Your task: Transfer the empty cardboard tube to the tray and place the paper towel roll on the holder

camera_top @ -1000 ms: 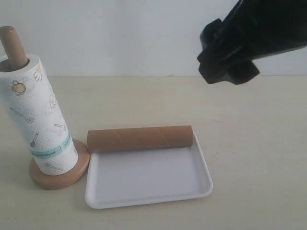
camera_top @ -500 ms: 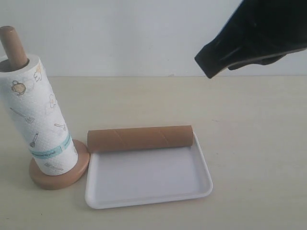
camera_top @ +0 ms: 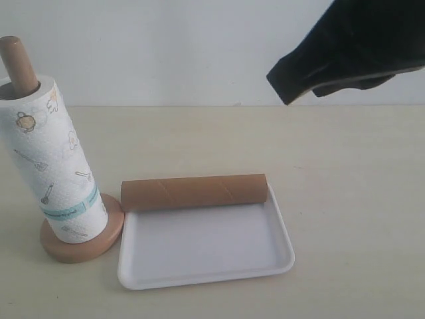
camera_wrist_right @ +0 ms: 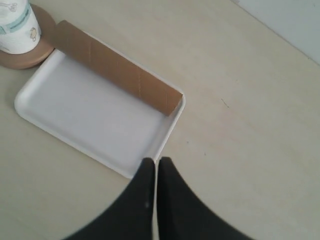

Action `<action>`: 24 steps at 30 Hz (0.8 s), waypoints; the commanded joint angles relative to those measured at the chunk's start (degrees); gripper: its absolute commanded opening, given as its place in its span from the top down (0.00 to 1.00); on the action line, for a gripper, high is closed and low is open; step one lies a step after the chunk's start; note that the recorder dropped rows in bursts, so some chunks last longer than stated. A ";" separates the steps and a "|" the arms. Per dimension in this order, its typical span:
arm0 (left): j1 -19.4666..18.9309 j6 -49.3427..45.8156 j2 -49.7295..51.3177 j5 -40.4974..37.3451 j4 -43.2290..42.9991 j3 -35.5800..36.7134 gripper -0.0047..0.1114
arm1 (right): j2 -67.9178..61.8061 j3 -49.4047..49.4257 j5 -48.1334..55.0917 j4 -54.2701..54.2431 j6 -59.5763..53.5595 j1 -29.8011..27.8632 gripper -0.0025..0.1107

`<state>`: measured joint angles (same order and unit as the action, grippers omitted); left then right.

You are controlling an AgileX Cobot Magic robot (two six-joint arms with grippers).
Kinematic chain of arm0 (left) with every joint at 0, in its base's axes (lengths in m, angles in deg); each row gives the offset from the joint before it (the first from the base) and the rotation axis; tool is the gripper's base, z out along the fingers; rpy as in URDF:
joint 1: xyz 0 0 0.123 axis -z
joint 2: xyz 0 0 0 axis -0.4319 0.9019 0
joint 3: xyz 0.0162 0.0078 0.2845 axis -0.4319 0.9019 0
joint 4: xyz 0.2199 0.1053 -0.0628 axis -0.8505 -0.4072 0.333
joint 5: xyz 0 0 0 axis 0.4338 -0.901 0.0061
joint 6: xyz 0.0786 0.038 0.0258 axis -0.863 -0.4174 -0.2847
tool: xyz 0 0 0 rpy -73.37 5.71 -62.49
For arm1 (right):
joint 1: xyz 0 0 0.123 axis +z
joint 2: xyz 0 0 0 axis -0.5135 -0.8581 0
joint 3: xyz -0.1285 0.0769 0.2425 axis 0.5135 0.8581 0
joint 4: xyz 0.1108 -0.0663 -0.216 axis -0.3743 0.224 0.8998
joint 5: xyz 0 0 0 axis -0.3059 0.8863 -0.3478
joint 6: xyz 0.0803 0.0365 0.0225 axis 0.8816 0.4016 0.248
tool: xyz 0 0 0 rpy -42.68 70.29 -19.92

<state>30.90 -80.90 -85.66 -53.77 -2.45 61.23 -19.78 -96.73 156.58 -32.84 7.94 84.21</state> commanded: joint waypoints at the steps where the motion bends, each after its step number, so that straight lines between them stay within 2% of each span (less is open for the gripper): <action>1: -0.15 -0.38 -0.17 0.02 -0.25 0.16 0.92 | -0.13 5.22 -3.39 0.53 4.19 -0.11 0.97; 3: -0.15 -0.38 -0.17 0.02 -0.25 0.16 0.92 | -0.13 10.34 -7.65 0.53 4.31 -0.11 0.97; 9: -0.15 -0.38 -0.17 0.02 -0.25 0.16 0.92 | -0.26 27.91 -29.49 4.41 4.20 -0.11 0.97; 14: -0.15 -0.38 -0.17 0.02 -0.25 0.16 0.92 | -0.13 39.15 -40.13 5.70 4.20 -0.51 0.97; 21: -0.15 -0.38 -0.17 0.02 -0.25 0.16 0.92 | 2.24 48.85 -58.26 5.12 8.66 -10.18 0.97; 24: -0.15 -0.38 -0.17 0.02 -0.25 0.16 0.92 | 5.46 51.96 -62.79 4.59 13.00 -14.63 0.97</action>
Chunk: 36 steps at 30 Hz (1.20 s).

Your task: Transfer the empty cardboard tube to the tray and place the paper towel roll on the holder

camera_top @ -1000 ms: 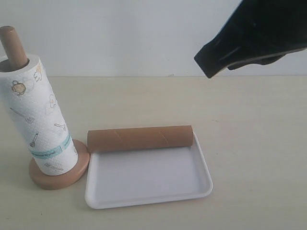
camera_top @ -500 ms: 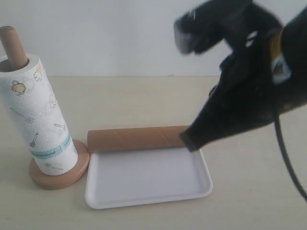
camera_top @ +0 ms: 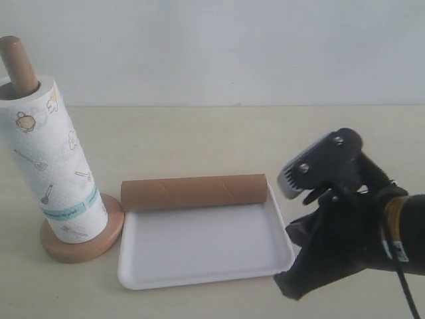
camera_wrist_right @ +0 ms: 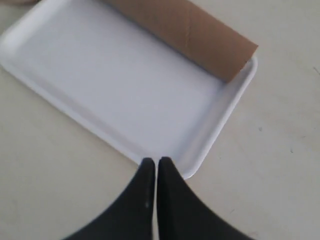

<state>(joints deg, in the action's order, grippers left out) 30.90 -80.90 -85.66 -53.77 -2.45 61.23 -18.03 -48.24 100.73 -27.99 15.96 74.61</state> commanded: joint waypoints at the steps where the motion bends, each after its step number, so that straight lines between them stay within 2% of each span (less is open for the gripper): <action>1: -0.15 -0.38 -0.17 0.02 -0.25 0.16 0.92 | 5.12 4.55 -7.72 -0.26 6.51 -6.39 0.97; 7: -0.15 -0.38 -0.17 0.02 -0.25 0.16 0.92 | 16.68 12.17 -9.60 -0.26 12.00 -13.19 0.97; 14: -0.15 -0.38 -0.17 0.02 -0.25 0.16 0.92 | 36.55 24.68 -19.79 -0.26 12.01 -22.87 0.97; 20: -0.15 -0.38 -0.17 0.02 -0.25 0.16 0.92 | 48.68 29.62 -24.32 -0.26 12.11 -30.87 0.97; 24: -0.15 -0.38 -0.17 0.02 -0.25 0.16 0.92 | 54.32 29.62 -23.22 -0.41 13.01 -32.97 0.97; 30: -0.15 -0.38 -0.17 0.02 -0.25 0.16 0.92 | 61.49 29.62 -22.92 -0.57 16.98 -32.87 0.97; 36: -0.15 -0.38 -0.17 0.02 -0.25 0.16 0.92 | 62.04 29.62 -24.33 -0.66 22.37 -32.86 0.97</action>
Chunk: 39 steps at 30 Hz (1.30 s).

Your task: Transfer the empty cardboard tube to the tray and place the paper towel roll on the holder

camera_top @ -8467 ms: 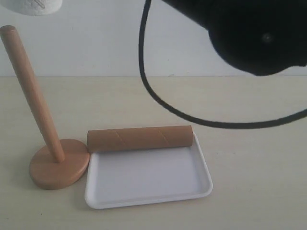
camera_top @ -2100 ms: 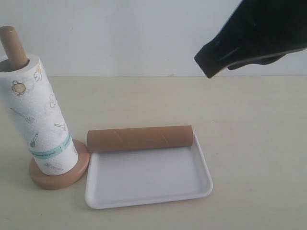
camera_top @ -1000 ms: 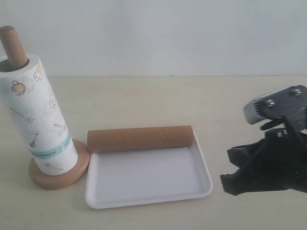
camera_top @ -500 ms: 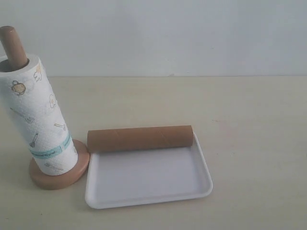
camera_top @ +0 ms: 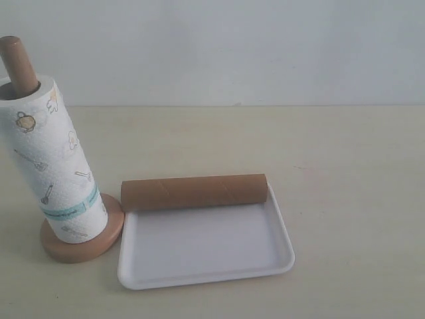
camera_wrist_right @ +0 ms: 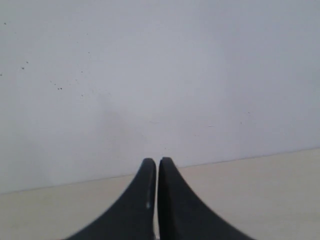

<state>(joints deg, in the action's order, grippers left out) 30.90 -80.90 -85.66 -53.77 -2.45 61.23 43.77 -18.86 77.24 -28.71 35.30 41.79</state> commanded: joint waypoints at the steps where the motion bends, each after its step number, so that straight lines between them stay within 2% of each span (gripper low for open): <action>1: -0.15 -0.38 -0.17 0.02 -0.25 0.16 0.92 | 0.24 0.23 -0.84 0.06 3.72 -0.04 0.97; 8: -0.15 -0.38 -0.17 0.02 -0.25 0.16 0.92 | 0.46 0.23 0.08 0.23 6.35 -0.04 0.97; 12: -0.15 -0.38 -0.17 0.02 -0.25 0.16 0.92 | 6.21 0.23 11.79 -3.83 -7.35 -0.04 0.97; 13: -0.15 -0.38 -0.17 0.02 -0.25 0.16 0.92 | 6.74 0.23 17.32 -9.22 -15.70 -0.04 0.97; 15: -0.15 -0.38 -0.17 0.02 -0.25 0.16 0.92 | 6.74 0.23 21.93 -19.46 -30.40 -0.04 0.97; 17: -0.15 -0.38 -0.17 0.02 -0.25 0.16 0.92 | 6.74 0.23 23.52 -24.66 -36.94 -0.04 0.97; 20: -0.15 -0.38 -0.17 0.02 -0.25 0.16 0.92 | 6.74 0.23 26.59 -24.91 -43.00 -0.04 0.97; 24: -0.15 -0.38 -0.17 0.02 -0.25 0.16 0.92 | 6.74 0.23 30.59 -24.91 -44.79 -0.04 0.97; 39: -0.15 -0.38 -0.17 0.02 -0.25 0.16 0.92 | 6.74 0.23 30.73 -24.91 -44.22 -0.04 0.97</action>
